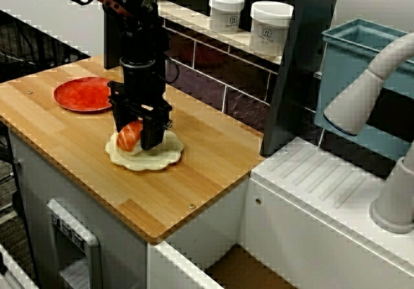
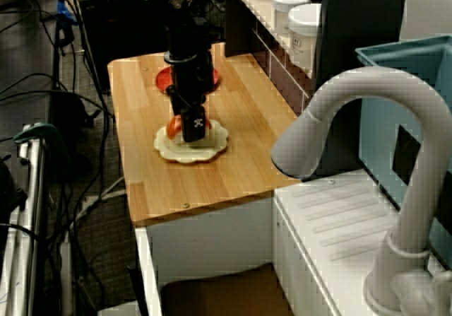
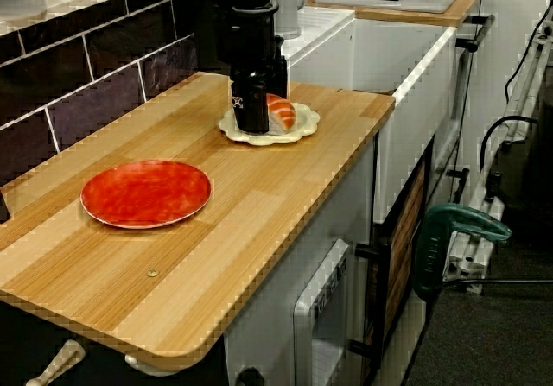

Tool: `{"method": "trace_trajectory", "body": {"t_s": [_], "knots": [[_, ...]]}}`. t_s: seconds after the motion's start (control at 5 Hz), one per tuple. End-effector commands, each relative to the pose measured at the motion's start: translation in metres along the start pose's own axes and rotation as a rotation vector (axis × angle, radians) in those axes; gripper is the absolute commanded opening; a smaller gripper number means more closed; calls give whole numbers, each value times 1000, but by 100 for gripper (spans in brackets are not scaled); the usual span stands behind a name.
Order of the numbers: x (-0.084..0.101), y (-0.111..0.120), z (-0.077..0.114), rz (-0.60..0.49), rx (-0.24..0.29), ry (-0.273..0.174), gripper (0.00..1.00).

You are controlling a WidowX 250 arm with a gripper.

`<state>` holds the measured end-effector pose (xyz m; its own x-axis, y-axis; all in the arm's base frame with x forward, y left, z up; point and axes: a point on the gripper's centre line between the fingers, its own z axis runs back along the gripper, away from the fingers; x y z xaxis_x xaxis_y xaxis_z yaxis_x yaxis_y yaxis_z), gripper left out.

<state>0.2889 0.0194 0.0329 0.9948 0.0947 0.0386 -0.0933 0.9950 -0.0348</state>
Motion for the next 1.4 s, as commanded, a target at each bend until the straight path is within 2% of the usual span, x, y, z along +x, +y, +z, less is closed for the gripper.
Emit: {"method": "trace_trajectory", "body": {"t_s": [0.0,0.2,0.4,0.6,0.8,1.0,1.2], "knots": [[7,9,29,14,-27,-39,0],[9,22,62,28,-59,-41,0],[15,49,94,63,-88,-63,0],[29,94,109,113,-104,-57,0],[43,132,107,174,-37,-89,0],[43,152,90,191,10,-70,0],[35,158,72,212,53,-59,0]]}}
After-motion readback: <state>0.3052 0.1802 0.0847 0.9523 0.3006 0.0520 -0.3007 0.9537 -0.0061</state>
